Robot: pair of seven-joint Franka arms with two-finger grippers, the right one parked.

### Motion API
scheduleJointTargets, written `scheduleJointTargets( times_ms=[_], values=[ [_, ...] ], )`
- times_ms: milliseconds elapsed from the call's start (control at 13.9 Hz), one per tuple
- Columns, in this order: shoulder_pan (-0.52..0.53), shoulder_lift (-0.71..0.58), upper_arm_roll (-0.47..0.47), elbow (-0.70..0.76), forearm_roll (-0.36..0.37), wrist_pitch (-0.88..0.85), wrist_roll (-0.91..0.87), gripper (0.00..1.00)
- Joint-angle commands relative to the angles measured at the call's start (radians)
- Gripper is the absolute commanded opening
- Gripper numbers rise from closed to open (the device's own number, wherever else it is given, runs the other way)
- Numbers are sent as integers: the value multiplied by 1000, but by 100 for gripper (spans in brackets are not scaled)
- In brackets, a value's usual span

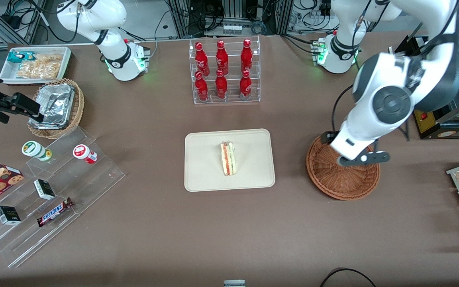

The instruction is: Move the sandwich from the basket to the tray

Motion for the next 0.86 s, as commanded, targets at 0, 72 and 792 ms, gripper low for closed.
scheduleJointTargets(
  times_ms=[0, 72, 792],
  values=[
    [122, -98, -97, -54, -18, -40, 71, 100],
    [142, -115, -97, -53, -24, -63, 107, 100],
    [254, -228, -26, 6, -55, -172, 324, 100]
  ],
)
